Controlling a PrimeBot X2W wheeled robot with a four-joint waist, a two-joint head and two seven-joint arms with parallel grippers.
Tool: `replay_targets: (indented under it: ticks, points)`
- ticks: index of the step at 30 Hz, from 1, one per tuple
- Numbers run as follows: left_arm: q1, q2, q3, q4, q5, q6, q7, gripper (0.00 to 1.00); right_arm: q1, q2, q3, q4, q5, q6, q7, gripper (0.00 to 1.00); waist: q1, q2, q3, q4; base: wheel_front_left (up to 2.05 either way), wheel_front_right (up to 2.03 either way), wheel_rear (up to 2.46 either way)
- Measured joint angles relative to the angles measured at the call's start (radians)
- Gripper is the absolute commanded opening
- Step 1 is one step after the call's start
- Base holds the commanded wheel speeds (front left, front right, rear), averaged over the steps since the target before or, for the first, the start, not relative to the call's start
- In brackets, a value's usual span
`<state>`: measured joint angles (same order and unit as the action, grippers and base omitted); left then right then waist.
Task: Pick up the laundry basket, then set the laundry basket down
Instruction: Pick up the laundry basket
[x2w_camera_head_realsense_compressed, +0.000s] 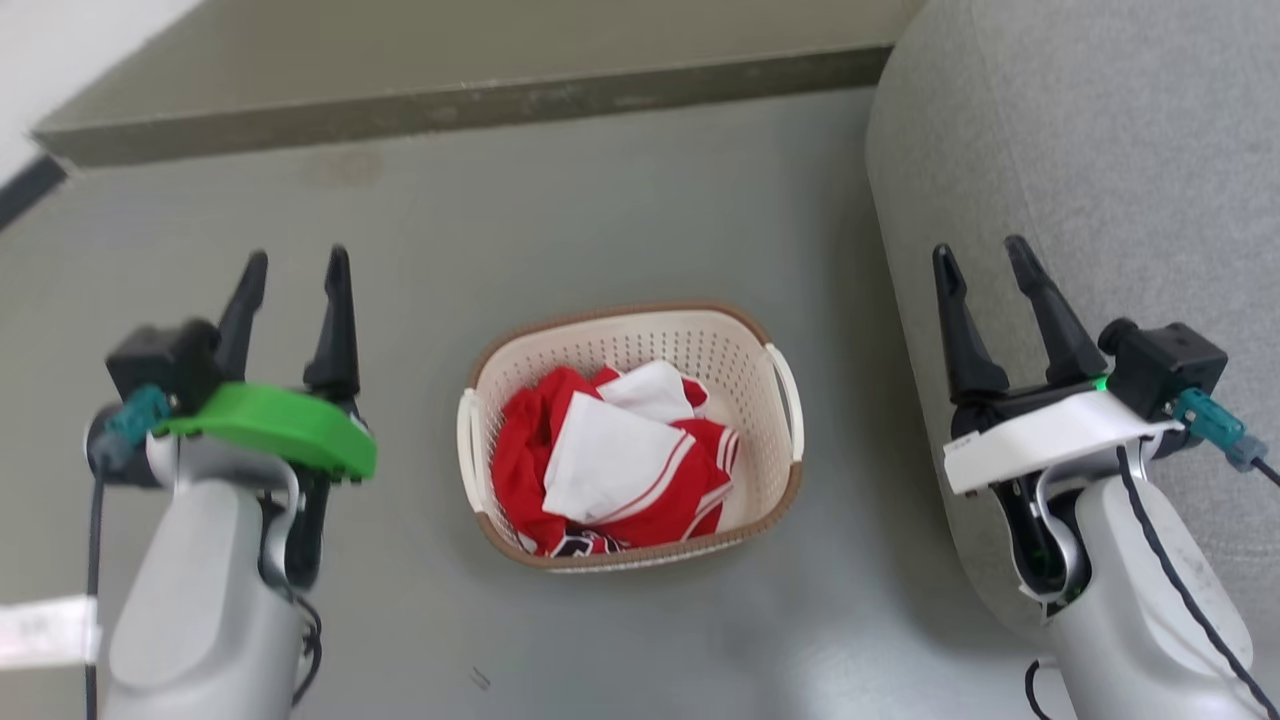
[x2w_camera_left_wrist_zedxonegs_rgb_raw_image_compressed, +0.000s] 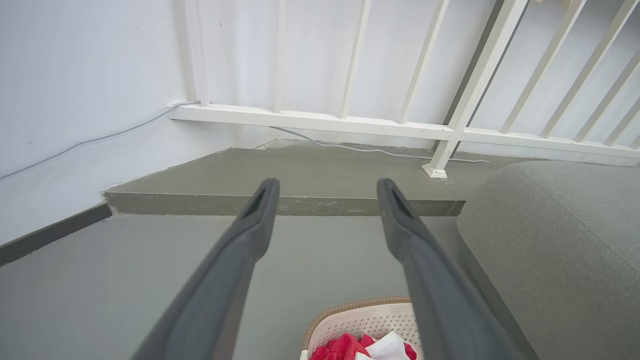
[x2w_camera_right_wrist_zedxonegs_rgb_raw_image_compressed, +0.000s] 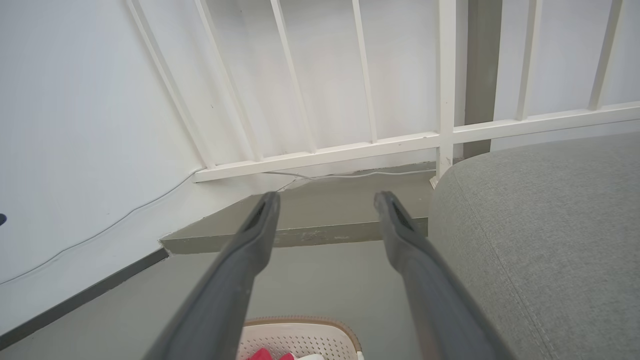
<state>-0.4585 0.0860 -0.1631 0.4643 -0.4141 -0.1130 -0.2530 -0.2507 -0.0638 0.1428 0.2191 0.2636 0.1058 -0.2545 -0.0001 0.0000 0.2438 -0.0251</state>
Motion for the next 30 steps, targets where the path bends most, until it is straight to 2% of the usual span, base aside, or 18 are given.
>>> replay_targets:
  ticks: [16,30]
  points:
    - [0.207,-0.018,0.042,-0.160,0.051,0.012,0.000,1.00,0.104,0.002,-0.013,-0.016,-0.001,0.008,0.000,1.00,0.0000,0.0000,-0.135,0.021,0.00,0.00,0.00]
    - [0.336,-0.019,0.072,-0.258,0.085,0.026,0.000,1.00,0.150,0.004,-0.018,-0.035,0.000,0.008,0.000,1.00,0.0000,0.0000,-0.173,0.018,0.00,0.00,0.00]
